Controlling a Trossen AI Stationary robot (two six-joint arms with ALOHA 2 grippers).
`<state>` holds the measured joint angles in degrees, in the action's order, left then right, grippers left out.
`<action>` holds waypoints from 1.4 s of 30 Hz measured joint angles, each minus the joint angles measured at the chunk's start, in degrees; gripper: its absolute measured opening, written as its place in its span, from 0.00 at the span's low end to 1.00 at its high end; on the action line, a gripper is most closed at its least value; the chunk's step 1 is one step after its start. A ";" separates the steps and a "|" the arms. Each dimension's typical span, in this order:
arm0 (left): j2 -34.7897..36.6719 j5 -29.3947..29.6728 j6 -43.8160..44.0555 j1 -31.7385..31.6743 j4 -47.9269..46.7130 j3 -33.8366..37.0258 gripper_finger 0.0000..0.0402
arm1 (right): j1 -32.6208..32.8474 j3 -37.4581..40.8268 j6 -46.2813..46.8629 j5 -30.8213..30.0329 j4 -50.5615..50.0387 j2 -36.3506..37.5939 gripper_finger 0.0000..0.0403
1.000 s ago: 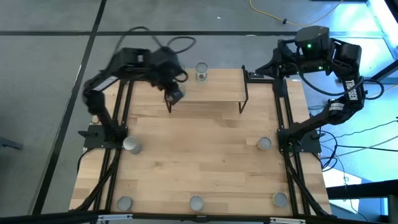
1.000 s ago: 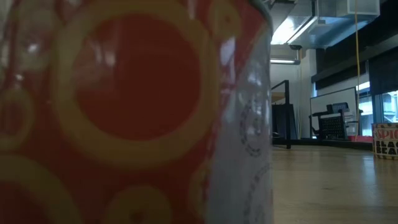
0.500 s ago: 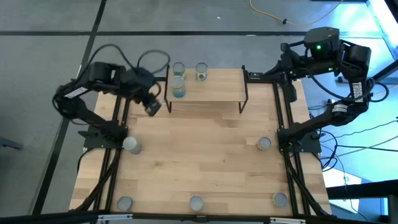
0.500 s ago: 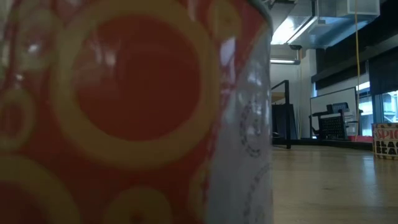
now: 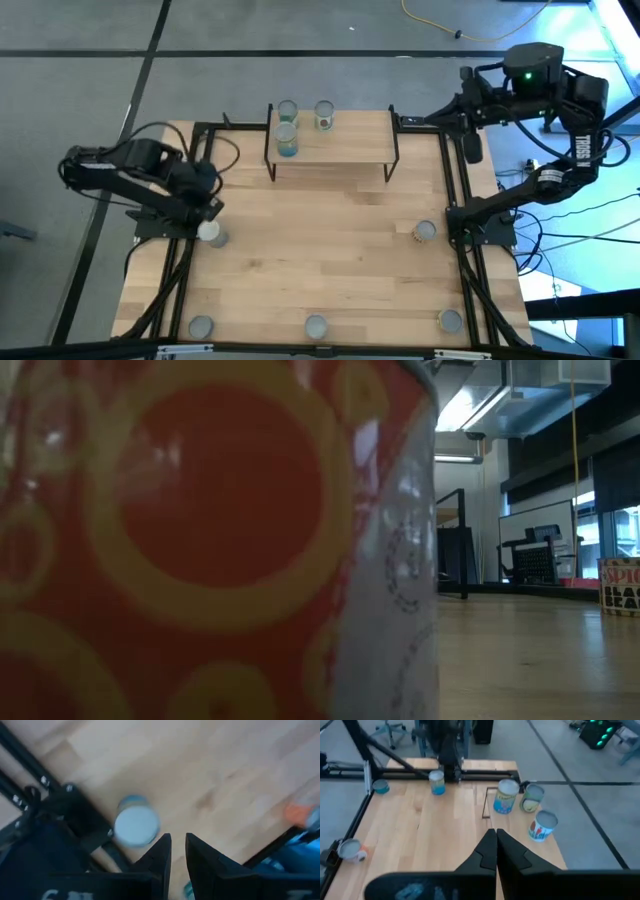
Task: Pick and place cans onto a shelf
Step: Put the canned cherries on the shelf
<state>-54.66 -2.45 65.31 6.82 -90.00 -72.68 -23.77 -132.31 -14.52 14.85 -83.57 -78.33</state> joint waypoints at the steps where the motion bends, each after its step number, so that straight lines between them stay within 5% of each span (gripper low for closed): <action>1: 0.61 -0.32 0.47 0.69 -0.02 1.77 0.12 | 0.00 0.00 0.73 -0.11 0.64 -0.06 0.01; 14: 0.32 -7.68 12.24 4.60 7.07 16.91 0.16 | 0.00 0.00 2.11 -0.19 1.72 -0.10 0.01; 20: 0.14 -7.57 5.59 7.05 17.30 23.01 0.16 | 0.00 0.00 2.09 -0.21 2.06 -0.10 0.01; 42: -9.73 -4.06 4.54 11.80 17.43 24.00 0.16 | 0.01 0.00 2.07 -0.29 2.78 -0.10 0.01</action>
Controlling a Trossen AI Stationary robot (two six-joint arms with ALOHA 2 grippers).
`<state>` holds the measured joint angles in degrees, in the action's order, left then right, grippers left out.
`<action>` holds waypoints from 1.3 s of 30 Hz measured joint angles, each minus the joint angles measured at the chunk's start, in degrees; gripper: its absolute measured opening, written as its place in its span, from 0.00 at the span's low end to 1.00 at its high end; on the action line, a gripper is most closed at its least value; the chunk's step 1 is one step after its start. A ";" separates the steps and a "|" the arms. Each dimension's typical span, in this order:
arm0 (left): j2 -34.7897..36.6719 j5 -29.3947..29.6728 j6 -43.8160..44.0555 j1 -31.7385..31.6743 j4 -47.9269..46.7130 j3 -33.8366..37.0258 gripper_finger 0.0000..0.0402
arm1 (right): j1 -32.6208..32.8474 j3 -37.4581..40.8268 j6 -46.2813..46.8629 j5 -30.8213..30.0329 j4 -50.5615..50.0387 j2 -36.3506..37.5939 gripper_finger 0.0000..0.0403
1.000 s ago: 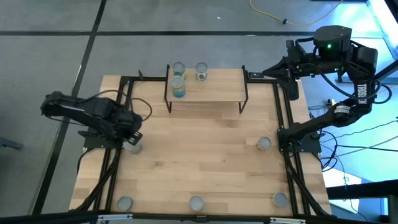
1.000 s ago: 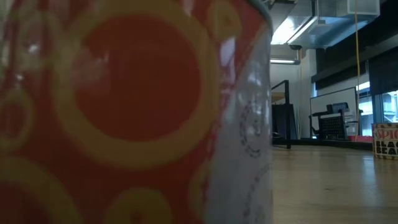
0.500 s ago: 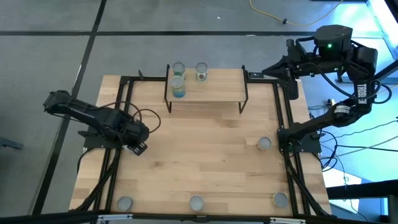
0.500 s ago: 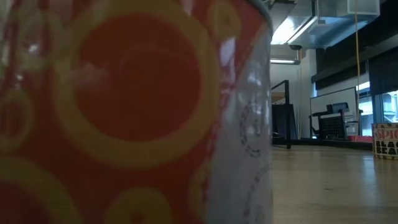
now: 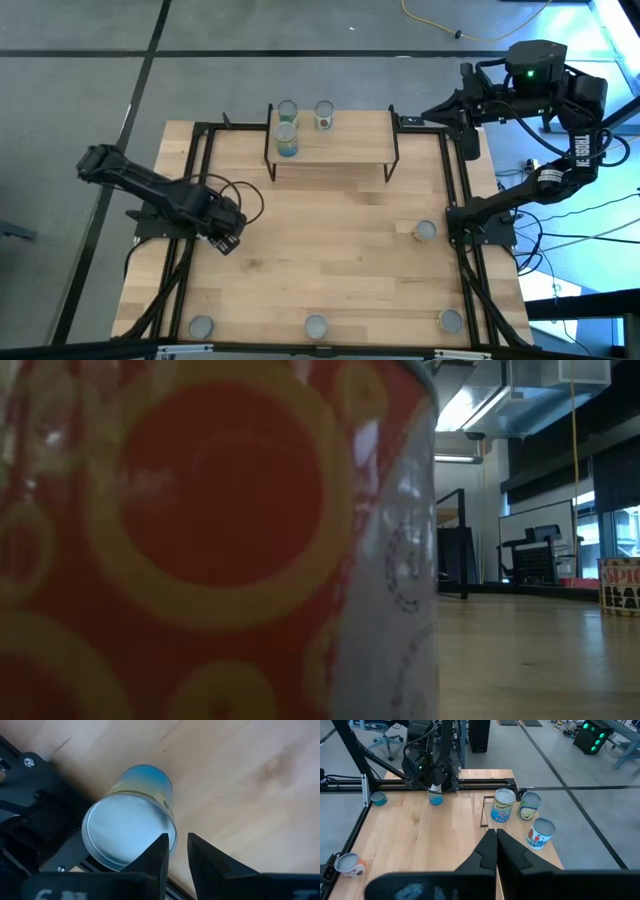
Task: Pick and place cans onto a shelf
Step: Put the canned cherries on the shelf
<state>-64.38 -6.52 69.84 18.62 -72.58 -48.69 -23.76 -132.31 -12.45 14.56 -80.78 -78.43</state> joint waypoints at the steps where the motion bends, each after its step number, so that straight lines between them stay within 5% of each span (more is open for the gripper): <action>1: -0.47 0.26 -0.20 0.15 0.02 0.00 0.16 | 0.01 0.00 -0.01 0.01 -0.01 0.00 0.01; 14: -6.69 2.94 -4.32 1.05 -0.81 -0.33 0.15 | 0.01 0.00 0.00 0.01 -0.01 0.00 0.01; 20: -7.49 2.94 -4.40 1.04 -0.69 -0.35 0.03 | 0.01 0.00 0.15 0.03 -0.02 0.00 0.01; 27: -7.68 1.00 -5.94 1.02 -1.32 -1.73 0.00 | 0.01 0.00 0.17 0.03 -0.03 0.00 0.01; 39: -7.74 5.99 -10.61 -1.12 -13.44 -25.99 0.00 | 0.01 0.00 0.09 0.05 -0.03 0.00 0.01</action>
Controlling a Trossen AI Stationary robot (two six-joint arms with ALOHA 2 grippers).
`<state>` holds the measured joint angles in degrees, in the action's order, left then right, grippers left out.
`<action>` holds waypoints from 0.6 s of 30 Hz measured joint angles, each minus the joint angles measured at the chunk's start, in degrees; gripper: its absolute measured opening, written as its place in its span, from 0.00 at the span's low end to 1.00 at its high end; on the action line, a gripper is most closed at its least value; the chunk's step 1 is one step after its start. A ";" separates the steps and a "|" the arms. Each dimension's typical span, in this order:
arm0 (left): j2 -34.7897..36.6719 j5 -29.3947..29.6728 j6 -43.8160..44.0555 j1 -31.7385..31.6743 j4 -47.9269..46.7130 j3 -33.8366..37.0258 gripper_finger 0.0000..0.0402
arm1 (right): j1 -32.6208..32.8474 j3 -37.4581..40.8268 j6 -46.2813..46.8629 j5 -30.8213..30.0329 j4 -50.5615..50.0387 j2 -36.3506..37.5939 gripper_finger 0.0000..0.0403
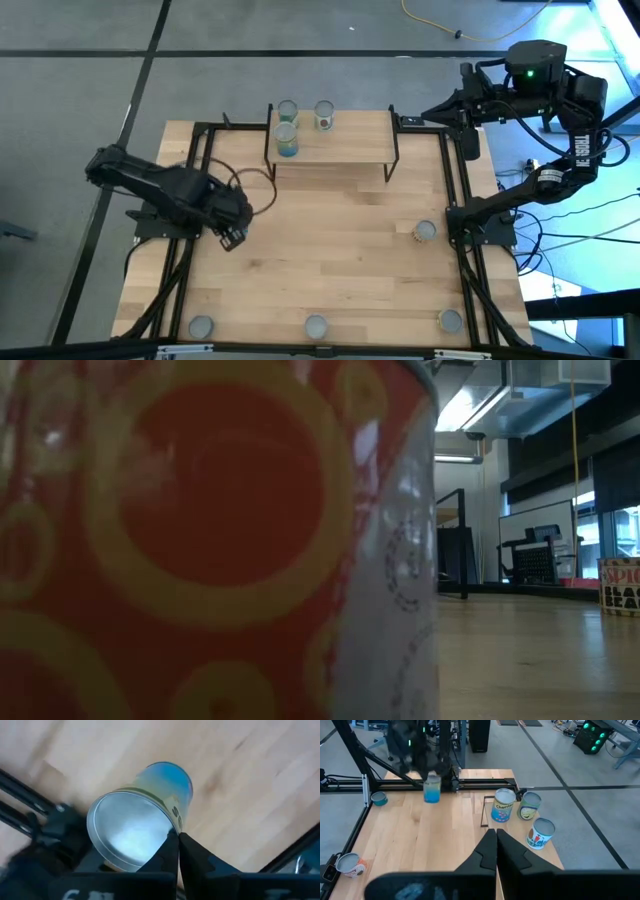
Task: Pick and place cans onto a shelf
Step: Put the canned cherries on the shelf
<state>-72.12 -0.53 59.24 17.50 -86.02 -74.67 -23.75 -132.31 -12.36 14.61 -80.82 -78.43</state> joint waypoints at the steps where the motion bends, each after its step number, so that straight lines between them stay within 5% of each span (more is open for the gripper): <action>1: -0.04 1.39 -0.02 -0.36 -1.22 -2.55 0.00 | -0.01 0.00 -0.01 0.00 0.00 0.00 0.01; 10: -9.60 15.28 -12.61 -4.50 -3.99 -26.14 0.00 | 0.00 0.00 -0.09 0.00 -0.93 0.02 0.01; 18: -26.72 13.69 -36.52 -10.92 -3.90 -47.31 0.00 | 0.00 0.00 -0.09 0.02 -0.94 0.02 0.01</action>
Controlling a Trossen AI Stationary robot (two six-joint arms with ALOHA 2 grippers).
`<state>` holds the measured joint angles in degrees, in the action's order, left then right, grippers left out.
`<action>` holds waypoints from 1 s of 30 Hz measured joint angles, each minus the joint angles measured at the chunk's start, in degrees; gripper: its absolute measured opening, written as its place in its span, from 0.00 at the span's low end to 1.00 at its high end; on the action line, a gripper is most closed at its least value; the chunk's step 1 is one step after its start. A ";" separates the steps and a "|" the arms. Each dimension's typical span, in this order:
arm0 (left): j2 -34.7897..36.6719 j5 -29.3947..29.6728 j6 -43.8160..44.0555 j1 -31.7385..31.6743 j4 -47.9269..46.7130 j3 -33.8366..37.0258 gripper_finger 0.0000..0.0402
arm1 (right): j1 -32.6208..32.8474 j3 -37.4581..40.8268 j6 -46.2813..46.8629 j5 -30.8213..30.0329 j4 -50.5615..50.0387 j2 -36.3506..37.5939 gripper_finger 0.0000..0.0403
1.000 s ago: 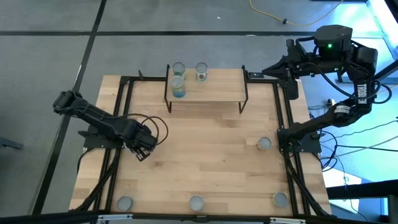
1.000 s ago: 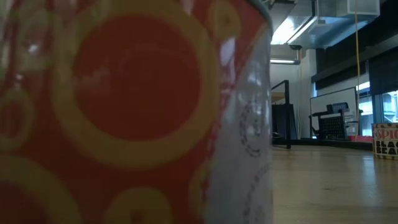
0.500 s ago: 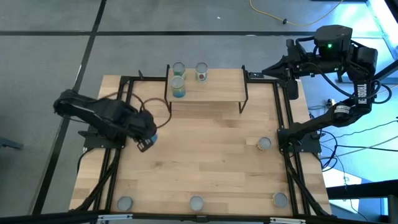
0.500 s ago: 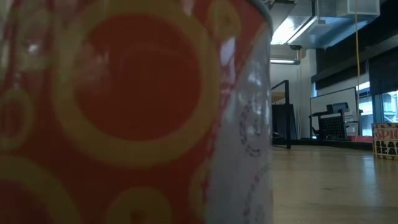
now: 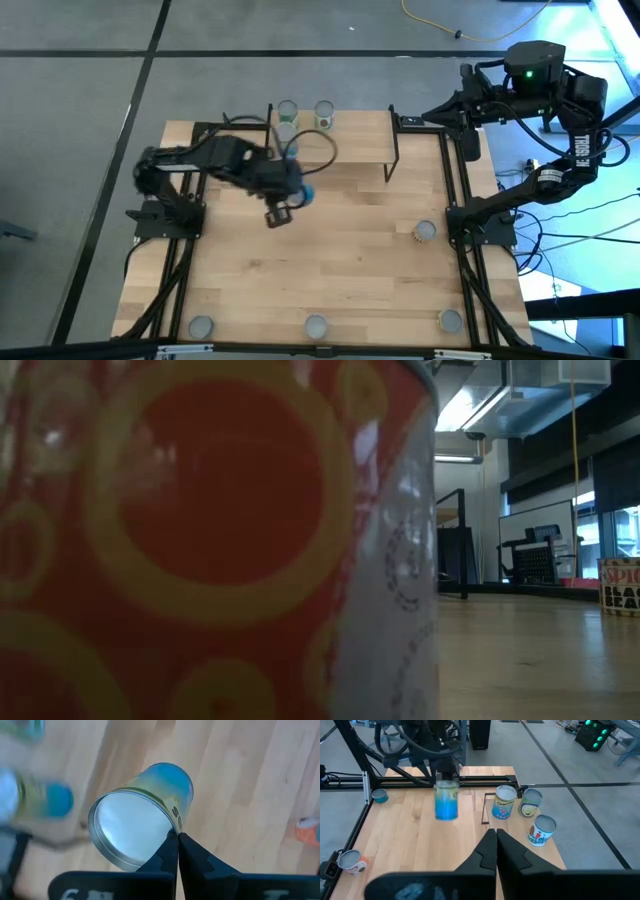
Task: Pick and place cans onto a shelf
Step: Put the canned cherries on the shelf
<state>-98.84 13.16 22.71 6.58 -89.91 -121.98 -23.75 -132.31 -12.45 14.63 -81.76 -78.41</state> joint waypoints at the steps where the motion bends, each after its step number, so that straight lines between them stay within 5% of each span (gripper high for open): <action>1: -1.76 -0.03 -2.23 -0.83 0.05 -2.81 0.00 | 0.00 0.00 0.00 0.00 0.00 0.00 0.01; 5: -7.35 0.04 -9.65 -4.08 0.05 -12.88 0.00 | 0.00 0.00 0.00 0.02 -0.50 0.00 0.01; 19: -10.66 0.66 -19.77 -18.83 0.82 -11.75 0.00 | 0.00 0.00 0.08 0.48 -0.98 -0.01 0.01; 30: -17.26 -1.85 -28.66 -20.82 2.44 -11.77 0.00 | 0.00 0.02 0.00 0.51 -0.90 -1.58 0.01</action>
<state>-116.11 11.31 -5.95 -14.24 -87.47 -133.75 -23.75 -132.29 -12.45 15.15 -82.65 -79.99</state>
